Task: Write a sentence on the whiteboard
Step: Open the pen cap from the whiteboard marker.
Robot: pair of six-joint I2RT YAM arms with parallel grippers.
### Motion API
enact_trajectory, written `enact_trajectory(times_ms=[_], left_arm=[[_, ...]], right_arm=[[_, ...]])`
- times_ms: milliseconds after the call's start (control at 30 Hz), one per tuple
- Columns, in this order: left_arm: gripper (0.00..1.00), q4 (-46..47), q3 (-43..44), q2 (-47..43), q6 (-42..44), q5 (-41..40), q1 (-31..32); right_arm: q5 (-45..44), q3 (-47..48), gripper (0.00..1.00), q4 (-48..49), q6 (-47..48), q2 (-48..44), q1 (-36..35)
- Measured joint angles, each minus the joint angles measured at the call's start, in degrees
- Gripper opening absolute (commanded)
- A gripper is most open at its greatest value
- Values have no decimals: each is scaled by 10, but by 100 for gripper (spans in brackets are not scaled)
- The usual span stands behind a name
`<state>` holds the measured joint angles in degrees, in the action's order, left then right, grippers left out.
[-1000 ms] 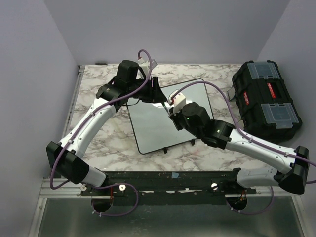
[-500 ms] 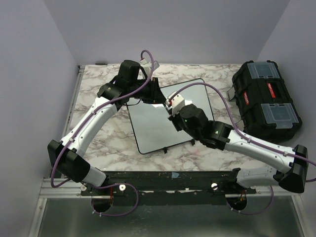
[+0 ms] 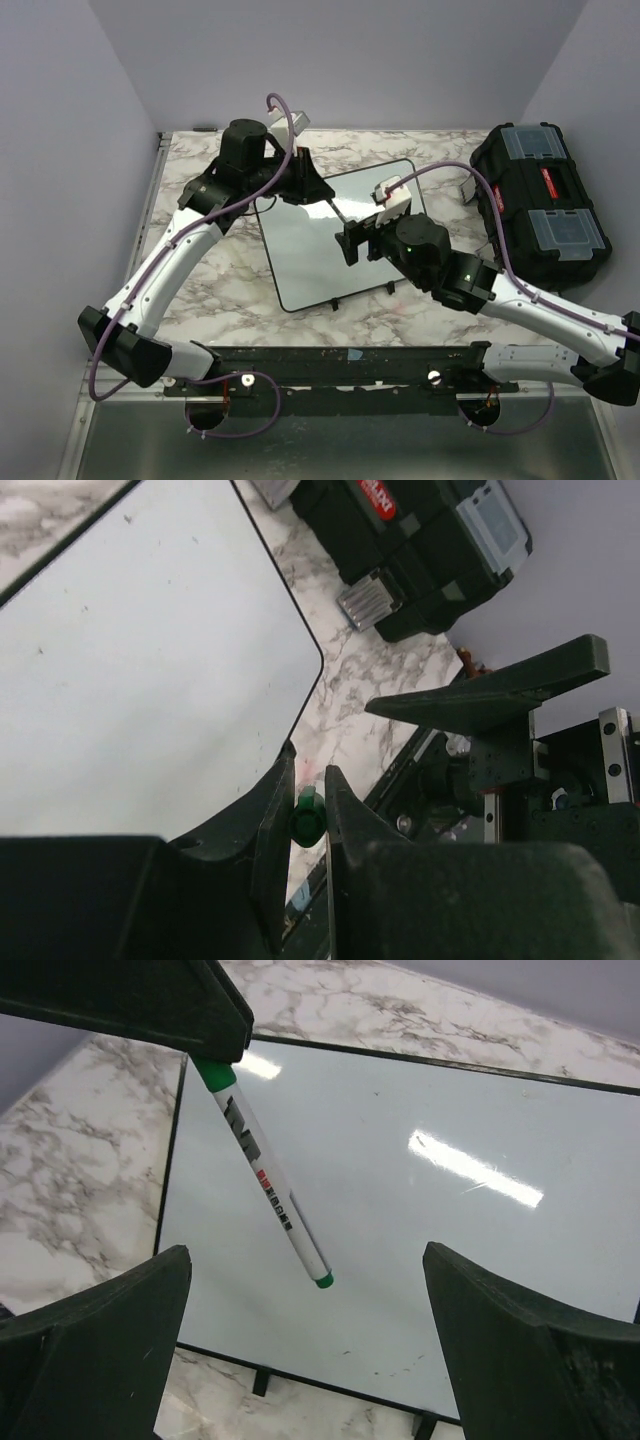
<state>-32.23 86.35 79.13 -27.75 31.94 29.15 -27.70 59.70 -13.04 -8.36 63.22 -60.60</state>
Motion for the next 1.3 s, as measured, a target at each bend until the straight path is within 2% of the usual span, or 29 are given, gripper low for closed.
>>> enact_trajectory(times_ms=[167,300,433,467,500,633,700,967,1133,1300], left_arm=[[0,37,-7,-41,1,-34,-2],[0,76,-48,-91,0,-80,-12],[0,98,-68,-128,-9,-78,-61],[0,113,-78,-140,-16,-75,-76],[0,130,-92,-153,-23,-71,-91],[0,188,-141,-200,-56,-50,-136],[0,233,-162,-217,-87,-26,-160],[0,387,-203,-212,-190,66,-196],[0,416,-198,-201,-221,73,-197],[0,478,-201,-193,-294,73,-198]], right_arm=[[21,0,100,20,-49,-21,2],[67,0,100,49,-82,-26,20],[136,0,100,83,-112,-19,59],[181,1,100,95,-129,-12,75],[184,1,100,96,-131,-11,89],[326,0,100,148,-196,7,195],[362,-3,100,173,-221,8,230],[460,-32,100,264,-269,-17,232],[499,-55,100,334,-298,-20,250],[542,-59,99,431,-358,3,278]])
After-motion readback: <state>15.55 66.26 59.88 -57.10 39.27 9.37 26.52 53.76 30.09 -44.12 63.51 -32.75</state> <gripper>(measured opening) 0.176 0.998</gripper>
